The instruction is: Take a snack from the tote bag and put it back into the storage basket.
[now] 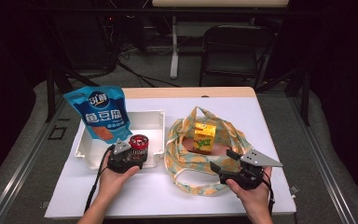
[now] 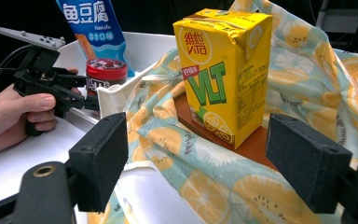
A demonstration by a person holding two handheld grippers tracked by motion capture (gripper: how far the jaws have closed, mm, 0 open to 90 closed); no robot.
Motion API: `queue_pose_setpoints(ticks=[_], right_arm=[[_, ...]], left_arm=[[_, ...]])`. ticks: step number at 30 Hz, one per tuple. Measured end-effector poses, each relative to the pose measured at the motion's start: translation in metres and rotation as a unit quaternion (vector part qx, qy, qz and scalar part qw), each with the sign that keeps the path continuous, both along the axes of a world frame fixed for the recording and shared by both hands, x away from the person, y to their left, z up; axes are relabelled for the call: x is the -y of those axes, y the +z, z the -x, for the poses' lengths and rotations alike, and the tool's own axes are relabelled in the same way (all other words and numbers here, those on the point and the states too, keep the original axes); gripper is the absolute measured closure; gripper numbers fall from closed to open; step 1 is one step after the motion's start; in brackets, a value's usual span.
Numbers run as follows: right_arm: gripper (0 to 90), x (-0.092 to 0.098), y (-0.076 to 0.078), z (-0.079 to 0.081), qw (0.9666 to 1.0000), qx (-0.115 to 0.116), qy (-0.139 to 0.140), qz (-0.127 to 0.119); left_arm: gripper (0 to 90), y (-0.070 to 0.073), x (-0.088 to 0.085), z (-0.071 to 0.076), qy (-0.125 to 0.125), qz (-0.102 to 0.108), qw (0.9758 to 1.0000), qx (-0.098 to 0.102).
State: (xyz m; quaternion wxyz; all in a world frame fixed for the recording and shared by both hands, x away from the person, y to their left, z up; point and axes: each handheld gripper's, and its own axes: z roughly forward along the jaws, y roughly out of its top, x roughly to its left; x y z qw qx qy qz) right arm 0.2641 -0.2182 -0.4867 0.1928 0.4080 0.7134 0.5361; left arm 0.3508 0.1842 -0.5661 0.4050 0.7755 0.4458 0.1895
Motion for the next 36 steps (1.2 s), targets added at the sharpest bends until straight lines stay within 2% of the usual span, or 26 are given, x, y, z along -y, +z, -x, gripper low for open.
queue_pose_setpoints(ticks=[4,6,9,13,14,18,20,22,24,25,27,28,29,31,33,36], right_arm=[[21.7,0.000,0.000,0.000,1.0000,0.000,-0.001,0.000],[21.8,0.000,-0.001,0.000,1.0000,-0.001,-0.003,0.001],[21.7,-0.001,-0.002,0.000,1.0000,0.000,-0.005,0.002],[21.6,-0.001,-0.002,0.000,1.0000,0.001,-0.001,0.005],[21.5,-0.001,-0.002,0.000,1.0000,0.000,0.000,0.005],[21.1,0.000,-0.002,0.000,1.0000,0.002,-0.002,0.005],[21.0,0.001,-0.001,0.000,1.0000,0.003,-0.001,0.005],[20.8,0.002,-0.001,0.000,1.0000,0.003,-0.002,0.005],[20.7,0.002,-0.001,0.000,1.0000,0.002,-0.002,0.004],[20.7,0.002,-0.001,-0.001,1.0000,0.002,-0.002,0.005],[20.6,0.002,-0.001,-0.001,1.0000,0.002,-0.001,0.004],[20.6,0.001,-0.001,-0.001,1.0000,0.003,-0.001,0.004],[20.6,0.001,-0.001,-0.001,1.0000,0.002,-0.001,0.005],[20.6,0.001,-0.001,-0.001,1.0000,0.003,-0.002,0.003],[20.7,0.000,-0.001,-0.001,1.0000,0.001,-0.002,0.006],[20.7,0.000,-0.003,-0.002,1.0000,0.000,0.000,0.006]], left_arm=[[25.8,0.000,0.004,0.001,-0.001,-0.016,0.9999,0.002],[25.7,-0.001,0.006,0.001,0.000,-0.032,0.9995,-0.004],[25.7,-0.001,0.010,0.002,-0.012,-0.050,0.9987,-0.001],[25.4,0.000,0.008,0.002,-0.017,-0.038,0.9991,-0.006],[24.4,0.001,0.006,0.004,-0.016,-0.035,0.9993,0.002],[16.7,0.008,-0.002,0.016,-0.018,-0.020,0.9995,0.020],[16.8,0.016,-0.008,0.025,-0.019,-0.017,0.9993,0.026],[18.1,0.023,-0.015,0.033,-0.014,-0.004,0.9996,0.025],[23.2,0.025,-0.020,0.039,-0.007,0.011,0.9995,0.030],[30.5,0.024,-0.023,0.042,-0.009,0.016,0.9992,0.034],[51.5,0.021,-0.026,0.045,-0.011,0.018,0.9992,0.032],[64.2,0.020,-0.027,0.044,-0.014,0.029,0.9992,0.022],[70.3,0.019,-0.028,0.043,-0.018,0.038,0.9990,0.013],[81.0,0.018,-0.028,0.042,-0.009,0.034,0.9994,0.001],[86.5,0.018,-0.028,0.041,-0.007,0.038,0.9992,-0.005],[90.0,0.018,-0.027,0.038,-0.001,0.040,0.9992,-0.008]])
